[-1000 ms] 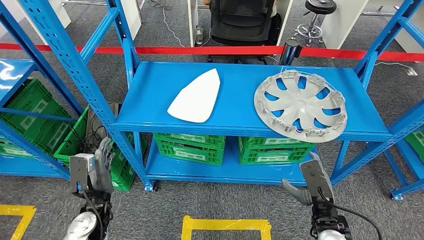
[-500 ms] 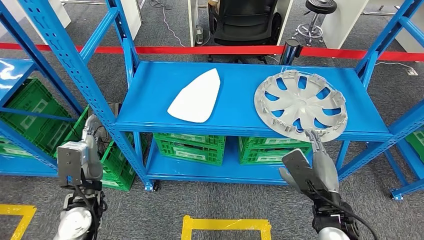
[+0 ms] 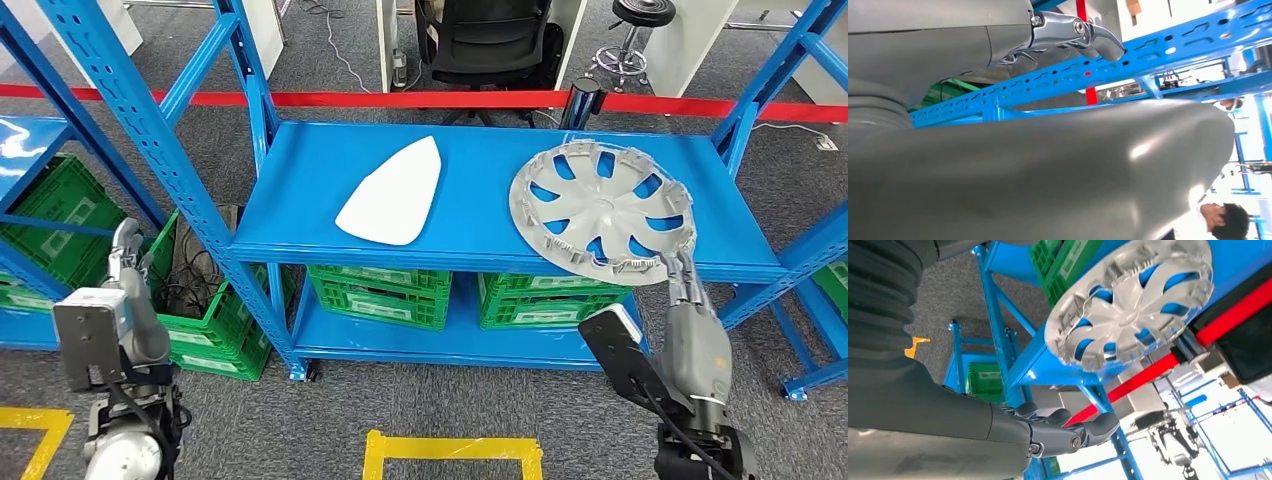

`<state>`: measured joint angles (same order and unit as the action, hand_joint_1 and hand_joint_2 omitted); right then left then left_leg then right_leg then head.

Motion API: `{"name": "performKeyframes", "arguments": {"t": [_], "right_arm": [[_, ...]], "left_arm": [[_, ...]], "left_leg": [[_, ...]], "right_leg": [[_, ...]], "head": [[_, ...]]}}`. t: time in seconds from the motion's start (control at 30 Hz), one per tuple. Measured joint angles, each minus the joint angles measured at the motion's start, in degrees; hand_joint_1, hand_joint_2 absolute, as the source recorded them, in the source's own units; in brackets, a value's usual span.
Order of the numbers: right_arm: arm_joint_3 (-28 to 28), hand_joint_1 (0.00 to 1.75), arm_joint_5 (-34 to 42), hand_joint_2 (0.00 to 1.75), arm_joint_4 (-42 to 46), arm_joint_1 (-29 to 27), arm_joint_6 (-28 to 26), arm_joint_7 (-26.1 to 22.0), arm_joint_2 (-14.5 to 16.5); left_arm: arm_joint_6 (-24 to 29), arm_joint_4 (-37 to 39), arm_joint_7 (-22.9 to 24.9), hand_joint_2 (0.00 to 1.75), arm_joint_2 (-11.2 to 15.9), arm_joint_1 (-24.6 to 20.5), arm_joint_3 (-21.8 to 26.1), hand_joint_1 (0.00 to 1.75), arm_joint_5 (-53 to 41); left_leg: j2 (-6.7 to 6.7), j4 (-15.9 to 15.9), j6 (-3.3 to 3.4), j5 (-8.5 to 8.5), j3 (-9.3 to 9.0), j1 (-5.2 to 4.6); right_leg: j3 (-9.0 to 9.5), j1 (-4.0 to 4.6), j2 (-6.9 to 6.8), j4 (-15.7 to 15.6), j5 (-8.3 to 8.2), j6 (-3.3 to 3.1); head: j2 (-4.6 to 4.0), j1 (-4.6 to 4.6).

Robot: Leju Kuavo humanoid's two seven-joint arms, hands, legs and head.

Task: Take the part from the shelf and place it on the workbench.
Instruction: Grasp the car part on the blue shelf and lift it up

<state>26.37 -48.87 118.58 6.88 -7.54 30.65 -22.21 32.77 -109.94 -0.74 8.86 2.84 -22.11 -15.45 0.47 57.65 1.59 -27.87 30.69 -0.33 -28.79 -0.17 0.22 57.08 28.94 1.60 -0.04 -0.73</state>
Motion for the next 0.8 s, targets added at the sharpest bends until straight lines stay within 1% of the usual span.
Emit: {"name": "performKeyframes", "arguments": {"t": [0.27,0.47,0.63,0.8], "right_arm": [[-1.44,0.0,-0.02,1.75,2.62,-1.68,-1.43,0.91,-1.59],[-5.1,0.0,0.1,1.75,4.36,-5.08,-3.79,2.28,-3.24],[-8.68,0.0,1.1,1.75,4.87,-7.14,-5.69,1.1,-3.97],[-10.78,0.0,1.59,1.75,5.11,-7.67,-6.0,0.58,-4.2]], "left_arm": [[0.56,-2.1,0.08,0.0,0.46,0.58,-0.03,0.0,0.0],[1.63,-2.92,0.23,0.0,0.94,1.65,0.04,0.0,0.78],[2.03,-3.1,-0.46,0.0,1.23,2.04,0.07,0.0,1.75],[2.17,-3.19,-1.24,0.0,1.26,2.12,0.08,0.0,2.54]], "left_leg": [[0.0,0.0,0.01,0.01,0.01,0.0],[-0.01,0.0,0.01,0.01,0.08,0.0],[-0.01,0.0,0.02,0.01,0.12,-0.01],[-0.01,0.0,0.03,0.02,0.11,0.0]], "right_leg": [[-0.02,0.0,-0.01,0.0,0.0,0.0],[-0.07,0.0,-0.01,-0.01,0.0,0.0],[-0.11,0.0,-0.01,-0.02,0.0,0.0],[-0.12,0.0,-0.01,-0.02,-0.02,0.02]], "head": [[0.0,0.01],[0.0,0.02],[0.0,0.03],[0.0,0.02]]}}
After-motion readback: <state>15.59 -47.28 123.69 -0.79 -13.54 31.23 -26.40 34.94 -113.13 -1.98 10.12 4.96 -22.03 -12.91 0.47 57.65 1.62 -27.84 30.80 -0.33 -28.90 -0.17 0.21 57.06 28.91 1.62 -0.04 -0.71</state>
